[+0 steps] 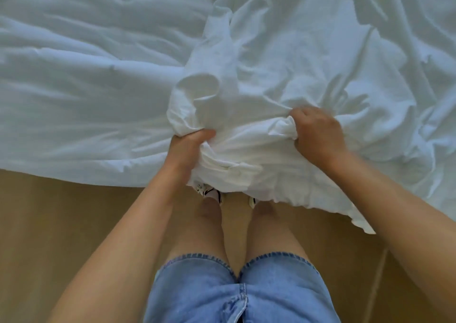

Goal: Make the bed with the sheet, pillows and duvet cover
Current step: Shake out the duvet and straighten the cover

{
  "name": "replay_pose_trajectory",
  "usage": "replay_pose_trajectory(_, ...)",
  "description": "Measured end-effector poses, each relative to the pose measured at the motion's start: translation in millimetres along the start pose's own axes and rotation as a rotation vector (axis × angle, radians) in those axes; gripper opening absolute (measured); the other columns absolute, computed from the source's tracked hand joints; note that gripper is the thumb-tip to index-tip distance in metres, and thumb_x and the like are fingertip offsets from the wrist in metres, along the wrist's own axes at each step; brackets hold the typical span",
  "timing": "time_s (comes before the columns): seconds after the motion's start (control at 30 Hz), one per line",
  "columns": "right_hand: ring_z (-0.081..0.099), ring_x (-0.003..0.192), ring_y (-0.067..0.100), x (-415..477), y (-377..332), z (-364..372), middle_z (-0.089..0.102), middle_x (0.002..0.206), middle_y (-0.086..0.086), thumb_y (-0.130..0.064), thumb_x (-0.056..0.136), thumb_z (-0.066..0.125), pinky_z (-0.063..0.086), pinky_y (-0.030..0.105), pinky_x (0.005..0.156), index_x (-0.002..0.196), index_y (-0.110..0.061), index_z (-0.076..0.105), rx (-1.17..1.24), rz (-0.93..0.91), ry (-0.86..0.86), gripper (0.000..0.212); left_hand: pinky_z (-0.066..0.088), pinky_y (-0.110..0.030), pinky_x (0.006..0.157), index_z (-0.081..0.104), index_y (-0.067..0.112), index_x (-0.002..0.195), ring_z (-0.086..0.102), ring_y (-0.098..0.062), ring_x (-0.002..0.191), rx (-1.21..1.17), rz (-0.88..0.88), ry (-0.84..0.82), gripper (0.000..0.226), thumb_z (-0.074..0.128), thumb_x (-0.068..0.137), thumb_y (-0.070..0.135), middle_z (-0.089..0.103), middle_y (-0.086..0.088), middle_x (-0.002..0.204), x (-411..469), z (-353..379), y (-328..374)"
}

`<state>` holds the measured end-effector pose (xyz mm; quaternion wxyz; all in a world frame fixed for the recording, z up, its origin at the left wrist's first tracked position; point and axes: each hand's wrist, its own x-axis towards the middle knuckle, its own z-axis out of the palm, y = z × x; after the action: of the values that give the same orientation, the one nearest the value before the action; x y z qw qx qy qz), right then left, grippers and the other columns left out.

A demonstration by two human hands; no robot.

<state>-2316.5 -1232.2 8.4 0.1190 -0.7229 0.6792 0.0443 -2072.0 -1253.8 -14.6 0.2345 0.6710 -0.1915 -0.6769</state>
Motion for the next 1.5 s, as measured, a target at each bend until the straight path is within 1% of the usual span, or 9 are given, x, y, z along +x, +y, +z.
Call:
replay_pose_trajectory(0.27, 0.054, 0.076, 0.040, 6, 4, 0, 0.059, 0.084, 0.023, 0.011, 0.067, 0.056, 0.040, 0.040, 0.057, 0.086, 0.003, 0.057, -0.044, 0.162, -0.085, 0.020, 0.051, -0.034, 0.072, 0.061, 0.014, 0.107, 0.064, -0.018, 0.090, 0.052, 0.010, 0.258, 0.042, 0.080, 0.070, 0.022, 0.068, -0.003, 0.103, 12, -117, 11)
replay_pose_trajectory(0.5, 0.031, 0.126, 0.035, 19, -102, 38, 0.032, 0.136, 0.016, -0.040, 0.069, 0.065, 0.021, 0.050, 0.106, 0.144, -0.011, 0.020, -0.091, -0.239, -0.386, 0.093, 0.055, -0.033, 0.075, 0.068, 0.018, 0.098, 0.070, -0.017, 0.090, -0.128, -0.011, 0.106, 0.058, 0.086, 0.043, 0.026, 0.074, 0.001, 0.095, 9, -81, -14)
replay_pose_trajectory(0.63, 0.060, 0.100, 0.025, 54, -139, 43, 0.061, 0.110, 0.008, -0.018, 0.080, 0.059, 0.047, 0.035, 0.082, 0.123, -0.012, 0.054, -0.283, -0.222, -0.278, 0.043, 0.054, -0.036, 0.082, 0.065, 0.015, 0.111, 0.064, -0.026, 0.106, -0.375, -0.043, -0.077, 0.072, 0.086, 0.046, 0.038, 0.070, -0.007, 0.110, 12, -82, -12)
replay_pose_trajectory(0.83, 0.053, 0.072, 0.026, 84, -121, 42, 0.042, 0.067, -0.005, -0.008, 0.081, 0.048, 0.032, 0.031, 0.060, 0.087, -0.017, 0.043, 0.096, -0.219, -0.438, 0.012, 0.049, -0.046, 0.094, 0.061, 0.013, 0.124, 0.056, -0.033, 0.118, -0.719, -0.114, -0.344, 0.075, 0.074, 0.065, 0.055, 0.060, -0.015, 0.127, 18, -65, 18)
replay_pose_trajectory(1.0, 0.044, 0.066, 0.024, 90, -108, 21, 0.046, 0.070, -0.003, -0.013, 0.081, 0.049, 0.029, 0.029, 0.058, 0.083, -0.017, 0.047, 0.164, -0.215, -0.395, 0.005, 0.056, -0.031, 0.058, 0.070, 0.010, 0.081, 0.068, -0.025, 0.076, -0.010, 0.017, 0.338, 0.015, 0.071, 0.069, 0.002, 0.070, -0.005, 0.075, 45, -67, 64)
replay_pose_trajectory(1.1, 0.057, 0.082, 0.034, 108, -91, 4, 0.059, 0.082, 0.008, -0.009, 0.077, 0.051, 0.034, 0.030, 0.065, 0.082, -0.018, 0.051, 0.230, -0.098, -0.293, 0.011, 0.050, -0.026, 0.060, 0.065, 0.012, 0.086, 0.064, -0.022, 0.078, -0.072, 0.028, 0.747, 0.017, 0.069, 0.071, 0.004, 0.064, 0.000, 0.077, 50, -114, 54)
replay_pose_trajectory(1.2, 0.059, 0.090, 0.038, 116, -74, 1, 0.065, 0.093, 0.015, -0.009, 0.077, 0.051, 0.036, 0.031, 0.069, 0.083, -0.019, 0.054, 0.268, -0.019, -0.269, 0.012, 0.046, -0.027, 0.063, 0.060, 0.020, 0.070, 0.063, -0.022, 0.082, -0.007, 0.049, 0.820, 0.012, 0.071, 0.072, 0.016, 0.062, 0.005, 0.073, 49, -112, 31)
replay_pose_trajectory(1.4, 0.057, 0.094, 0.035, 113, -88, 20, 0.063, 0.101, 0.014, -0.011, 0.081, 0.049, 0.038, 0.031, 0.071, 0.101, -0.009, 0.056, 0.217, 0.040, -0.426, 0.021, 0.042, -0.049, 0.100, 0.064, 0.013, 0.118, 0.060, -0.032, 0.114, -1.034, -0.059, 0.104, 0.064, 0.070, 0.068, 0.053, 0.065, -0.010, 0.121, 9, -71, -57)
replay_pose_trajectory(1.5, 0.049, 0.109, 0.034, 108, -102, 18, 0.053, 0.118, 0.014, -0.017, 0.077, 0.054, 0.037, 0.037, 0.080, 0.117, -0.010, 0.045, 0.082, -0.027, -0.431, 0.041, 0.045, -0.043, 0.096, 0.074, 0.015, 0.097, 0.064, -0.027, 0.103, -1.032, -0.066, -0.029, 0.032, 0.060, 0.078, 0.036, 0.070, -0.007, 0.105, 8, -59, -81)
